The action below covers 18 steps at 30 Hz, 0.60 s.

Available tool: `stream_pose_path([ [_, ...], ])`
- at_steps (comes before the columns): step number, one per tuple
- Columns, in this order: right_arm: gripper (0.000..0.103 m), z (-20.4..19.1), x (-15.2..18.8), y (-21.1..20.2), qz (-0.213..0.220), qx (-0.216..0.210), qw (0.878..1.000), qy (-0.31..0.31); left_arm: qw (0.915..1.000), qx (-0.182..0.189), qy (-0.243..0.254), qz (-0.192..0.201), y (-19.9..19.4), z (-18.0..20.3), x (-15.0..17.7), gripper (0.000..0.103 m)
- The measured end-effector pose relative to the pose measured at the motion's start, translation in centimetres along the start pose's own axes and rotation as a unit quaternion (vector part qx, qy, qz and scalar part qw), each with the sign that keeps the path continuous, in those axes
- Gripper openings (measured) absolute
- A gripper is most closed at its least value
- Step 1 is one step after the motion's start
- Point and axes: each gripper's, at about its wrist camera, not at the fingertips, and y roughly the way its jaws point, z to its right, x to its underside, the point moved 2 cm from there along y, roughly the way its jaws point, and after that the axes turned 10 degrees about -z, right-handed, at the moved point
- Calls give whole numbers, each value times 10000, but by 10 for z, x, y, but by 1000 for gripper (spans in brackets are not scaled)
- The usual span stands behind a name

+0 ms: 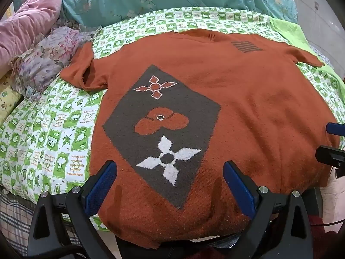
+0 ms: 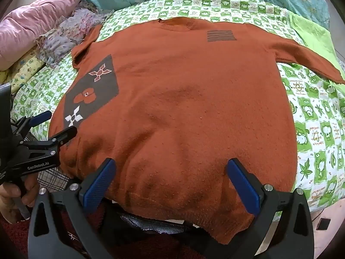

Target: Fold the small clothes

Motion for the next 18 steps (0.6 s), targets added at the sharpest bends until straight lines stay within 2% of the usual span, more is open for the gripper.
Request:
stream_pose_path([
  [7,102,-3,-2,1,22,-9,10000,-33,10000,-2,-17,7,5,-9,-2,99],
  [18,102,-5,0,-1,96,-114,9999,-17,10000,-28,-41,42,1,-3,-2,99],
])
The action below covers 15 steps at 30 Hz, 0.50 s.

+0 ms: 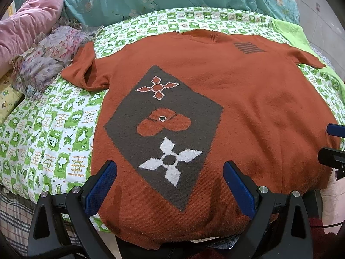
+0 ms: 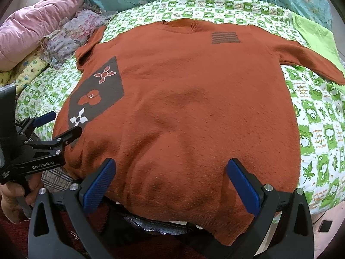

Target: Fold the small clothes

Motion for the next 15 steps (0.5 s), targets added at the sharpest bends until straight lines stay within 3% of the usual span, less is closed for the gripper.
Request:
stream_pose_path([
  [15,102,2,-1,-3,53,-148,9998,79,9999,87,21,-106,0,2,-2,99],
])
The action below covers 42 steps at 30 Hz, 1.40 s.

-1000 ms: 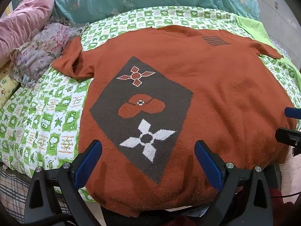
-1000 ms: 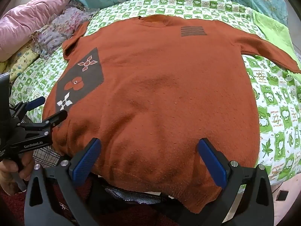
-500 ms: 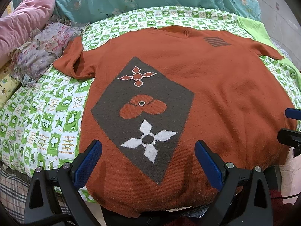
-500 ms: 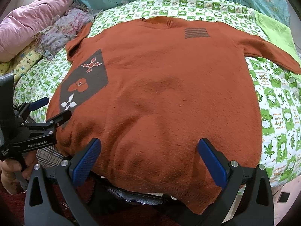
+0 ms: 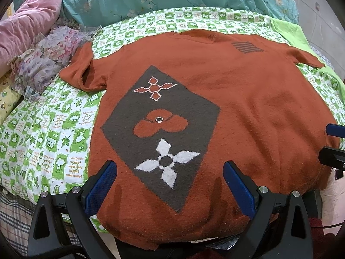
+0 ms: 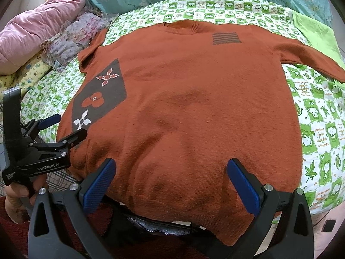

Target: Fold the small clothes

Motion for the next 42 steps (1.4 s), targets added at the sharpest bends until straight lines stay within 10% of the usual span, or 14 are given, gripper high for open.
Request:
stream_pose_path([
  [25,102,66,-21,-14,429,-302,9942,938,9984,276,-411,260,17,-22,-42,99],
  [42,89,311,-54,-86,1518,430,9464,2818,9988,-79,-422,240,39,-31,-137,100],
])
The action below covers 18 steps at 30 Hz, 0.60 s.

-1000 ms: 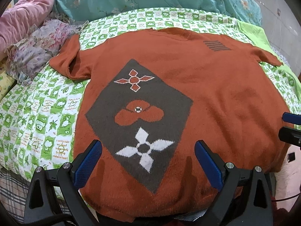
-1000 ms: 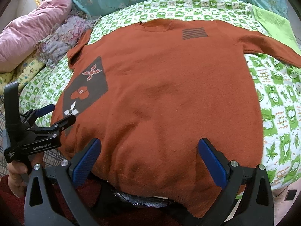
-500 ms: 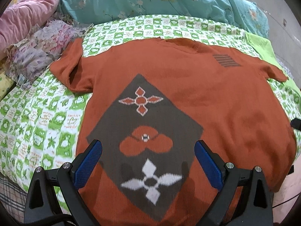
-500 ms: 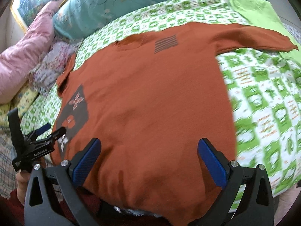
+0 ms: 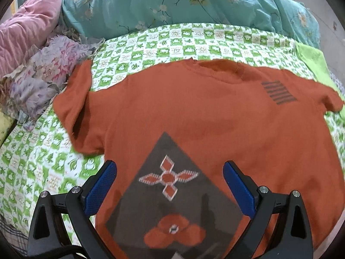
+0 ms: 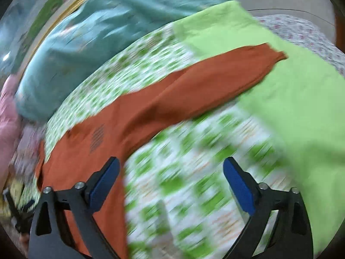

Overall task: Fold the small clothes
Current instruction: 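Reach the right tool to the sweater sleeve cuff and grasp it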

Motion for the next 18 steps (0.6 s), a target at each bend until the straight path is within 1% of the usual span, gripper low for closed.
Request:
stream_pose_path([
  [2,82,29,-30,5,45,204,9996,214,10000,-34,10,36,1,3,-9,100],
  [3,80,39,-39,8,44,325,9991,278,10000,-61,53,53,2,5,-13,100],
  [4,75,50,-51,11,56,416,9985,358,9999,-97,101,69,3,8,-17,100],
  [6,73,69,-77,23,59,521,9969,590,9996,-175,213,93,7,14,-27,100],
  [8,67,94,-105,36,84,764,9934,851,9991,-276,285,114,14,17,-35,100],
  [9,66,104,-116,43,82,866,9916,954,9989,-342,301,122,18,18,-41,100],
  [11,60,130,-135,60,28,1164,9851,1267,9988,-400,271,76,27,17,-50,100],
  [13,59,144,-143,67,62,1127,9828,1459,9990,-393,210,28,36,14,-58,100],
  [15,50,148,-154,67,213,1138,9826,1455,9992,-376,146,-28,44,9,-64,100],
  [16,36,146,-157,68,193,1140,9836,1386,9992,-364,117,-71,49,6,-67,100],
  [17,14,141,-159,69,161,1040,9859,1302,9993,-359,101,-96,52,5,-68,100],
  [18,7,136,-160,69,151,942,9879,1223,9993,-348,80,-124,55,4,-69,100],
])
